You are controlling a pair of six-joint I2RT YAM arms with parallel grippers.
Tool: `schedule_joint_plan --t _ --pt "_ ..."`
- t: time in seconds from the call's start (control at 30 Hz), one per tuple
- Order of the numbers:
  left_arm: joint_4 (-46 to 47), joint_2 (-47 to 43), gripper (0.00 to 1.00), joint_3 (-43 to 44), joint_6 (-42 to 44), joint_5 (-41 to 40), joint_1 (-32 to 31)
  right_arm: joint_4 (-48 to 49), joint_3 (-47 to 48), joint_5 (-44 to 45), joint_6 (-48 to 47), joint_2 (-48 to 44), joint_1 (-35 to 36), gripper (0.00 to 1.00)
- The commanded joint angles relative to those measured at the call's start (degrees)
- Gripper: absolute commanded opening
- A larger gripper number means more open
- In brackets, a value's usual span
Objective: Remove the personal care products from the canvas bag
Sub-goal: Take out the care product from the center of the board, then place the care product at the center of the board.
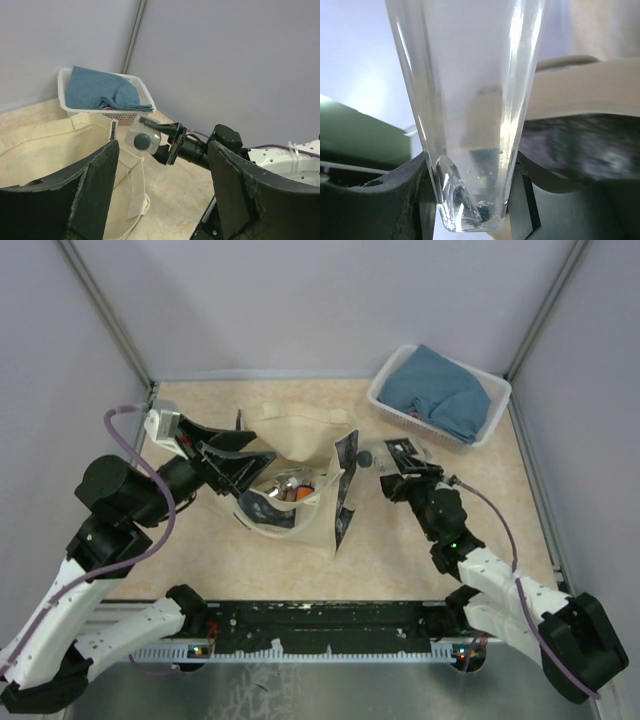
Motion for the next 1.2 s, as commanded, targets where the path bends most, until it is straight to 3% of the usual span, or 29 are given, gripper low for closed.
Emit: schedule_joint_plan --t 0.0,0.3,0.5,0.63,0.8,0.97,1.17 --pt "-1.2 0.3 0.77 1.7 -1.6 -0.9 -0.1 22.2 8.8 10.4 10.7 2.6 -0.6 0.00" --pt "-3.2 0.9 0.72 3.8 -4.8 -3.3 -0.1 51.4 9.4 24.1 30.2 25.0 0.7 0.00" --pt "-11.2 4.5 0.66 13.2 -5.2 -5.9 -0.2 58.3 12.1 31.0 39.2 35.7 0.9 0.00" --pt "-12.7 3.7 0.63 13.6 -7.3 -7.9 -0.2 66.9 18.1 33.4 39.7 43.2 0.7 0.00" --pt "-14.1 2.6 0.59 12.5 -9.6 -8.8 -0.2 67.0 20.6 32.6 39.8 46.4 0.7 0.00" --pt "-14.3 1.4 0.58 11.4 -10.2 -9.7 -0.1 66.9 20.5 23.7 38.3 46.5 0.1 0.00" --pt "-15.3 6.6 0.59 11.1 -10.9 -5.9 -0.2 66.8 23.8 0.6 17.7 44.4 -5.8 0.00"
